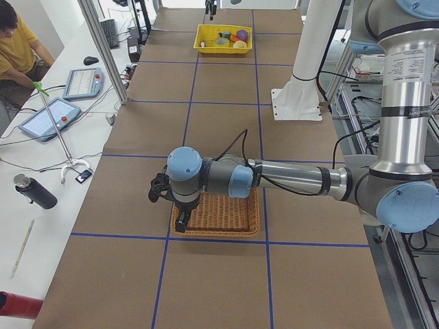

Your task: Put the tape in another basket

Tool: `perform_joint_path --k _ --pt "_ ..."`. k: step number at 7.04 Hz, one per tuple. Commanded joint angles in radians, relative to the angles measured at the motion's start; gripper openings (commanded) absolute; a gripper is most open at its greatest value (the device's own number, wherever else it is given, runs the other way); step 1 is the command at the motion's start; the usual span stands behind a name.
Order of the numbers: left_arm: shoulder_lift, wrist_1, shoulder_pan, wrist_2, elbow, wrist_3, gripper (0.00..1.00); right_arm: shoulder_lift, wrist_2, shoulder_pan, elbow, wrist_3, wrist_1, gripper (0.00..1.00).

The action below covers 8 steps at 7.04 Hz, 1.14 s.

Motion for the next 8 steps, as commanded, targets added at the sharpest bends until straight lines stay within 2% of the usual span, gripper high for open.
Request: perform_joint_path --k 1,6,8 --pt "0.002 -0.003 0.000 0.000 -0.003 0.002 0.98 0.002 -0.063 -0.098 -0.017 0.012 0.015 1.00" --pt "-0.002 -0.029 0.000 -0.006 -0.008 0.001 0.98 0.002 -0.095 -0.213 -0.051 0.001 0.016 0.97" --pt "-0.002 -0.031 0.000 -0.006 -0.008 0.002 0.98 -0.001 -0.093 -0.220 -0.080 -0.021 0.018 0.67"
